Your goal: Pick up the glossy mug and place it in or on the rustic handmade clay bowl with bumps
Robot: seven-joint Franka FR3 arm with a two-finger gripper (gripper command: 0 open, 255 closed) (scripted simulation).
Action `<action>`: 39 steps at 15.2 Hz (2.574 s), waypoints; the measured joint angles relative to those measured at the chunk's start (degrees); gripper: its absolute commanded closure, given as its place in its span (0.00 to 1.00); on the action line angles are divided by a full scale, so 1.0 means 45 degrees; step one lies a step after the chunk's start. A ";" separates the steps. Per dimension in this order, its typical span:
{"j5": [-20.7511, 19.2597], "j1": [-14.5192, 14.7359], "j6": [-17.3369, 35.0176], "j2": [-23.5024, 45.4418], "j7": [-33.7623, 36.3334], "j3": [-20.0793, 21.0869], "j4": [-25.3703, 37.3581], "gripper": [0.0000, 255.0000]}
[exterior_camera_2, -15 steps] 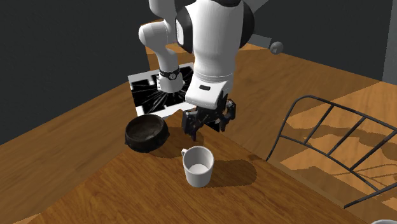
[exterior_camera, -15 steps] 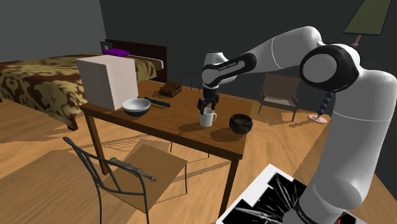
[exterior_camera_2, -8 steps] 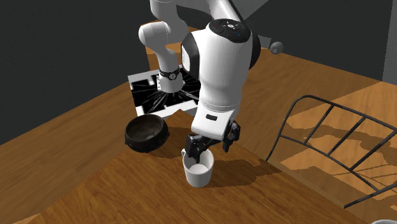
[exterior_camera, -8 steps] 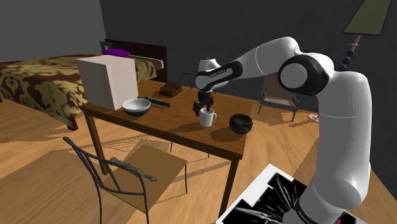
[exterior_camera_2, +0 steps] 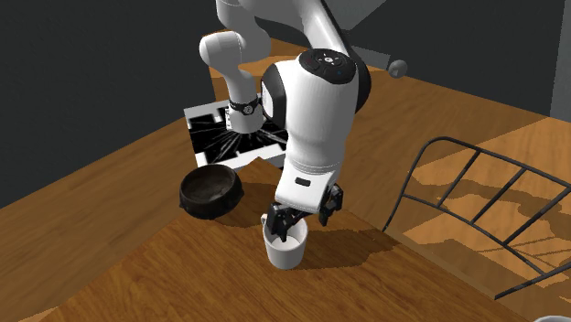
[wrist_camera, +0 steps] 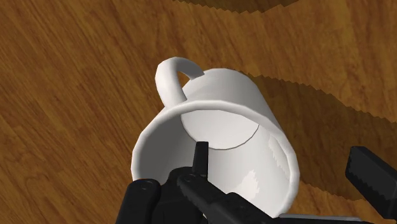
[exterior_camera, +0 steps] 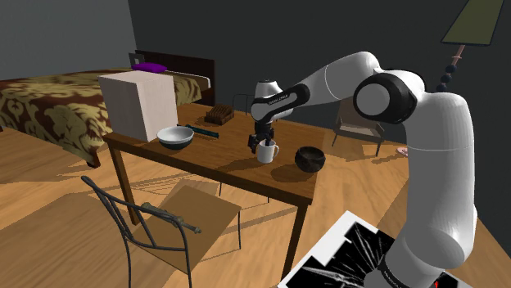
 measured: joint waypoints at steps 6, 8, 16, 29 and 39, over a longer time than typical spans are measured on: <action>0.0000 -0.0001 0.0006 0.0002 -0.0001 0.0000 -0.0003 1.00; 0.0001 -0.0001 0.0006 0.0002 -0.0001 0.0000 -0.0003 1.00; 0.0000 0.0004 -0.0161 -0.0078 -0.0004 0.0000 0.0081 1.00; -0.0005 0.0016 -0.2044 -0.0850 -0.0093 -0.0012 0.1199 1.00; 0.0006 0.0014 -0.3587 -0.1149 -0.0172 -0.0019 0.2445 1.00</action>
